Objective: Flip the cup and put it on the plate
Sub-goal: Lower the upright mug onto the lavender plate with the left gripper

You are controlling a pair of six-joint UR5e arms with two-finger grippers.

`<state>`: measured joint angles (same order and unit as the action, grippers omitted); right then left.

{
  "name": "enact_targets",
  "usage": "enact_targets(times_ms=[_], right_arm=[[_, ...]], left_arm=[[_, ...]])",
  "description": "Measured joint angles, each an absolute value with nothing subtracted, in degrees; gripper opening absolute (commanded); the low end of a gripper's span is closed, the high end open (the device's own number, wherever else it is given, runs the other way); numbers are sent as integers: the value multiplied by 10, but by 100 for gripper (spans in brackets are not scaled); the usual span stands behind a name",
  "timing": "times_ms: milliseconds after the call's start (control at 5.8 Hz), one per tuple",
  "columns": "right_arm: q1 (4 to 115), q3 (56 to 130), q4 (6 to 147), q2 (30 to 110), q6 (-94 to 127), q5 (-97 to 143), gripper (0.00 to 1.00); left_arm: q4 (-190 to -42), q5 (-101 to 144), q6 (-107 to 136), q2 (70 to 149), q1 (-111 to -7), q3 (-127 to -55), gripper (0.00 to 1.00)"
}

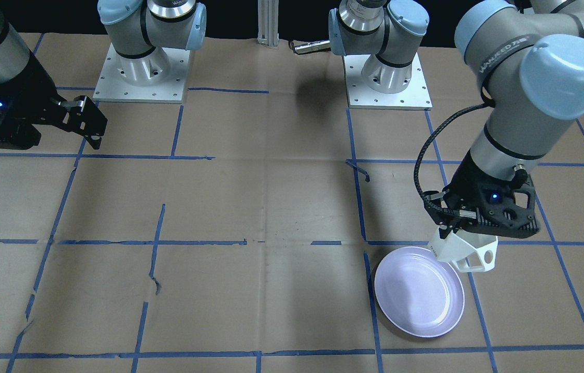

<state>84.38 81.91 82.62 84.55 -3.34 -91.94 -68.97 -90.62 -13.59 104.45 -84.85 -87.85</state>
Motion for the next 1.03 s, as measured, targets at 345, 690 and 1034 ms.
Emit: enact_targets(times_ms=[345, 690, 1034], right_arm=[[844, 819, 826, 846, -33, -919, 100], [844, 819, 826, 846, -33, -919, 100], [844, 819, 826, 846, -33, -919, 100]], left_arm=[[-569, -909, -136, 1079, -854, -955, 0], [-536, -910, -139, 1121, -854, -973, 0], [-528, -942, -143, 1142, -855, -977, 23]])
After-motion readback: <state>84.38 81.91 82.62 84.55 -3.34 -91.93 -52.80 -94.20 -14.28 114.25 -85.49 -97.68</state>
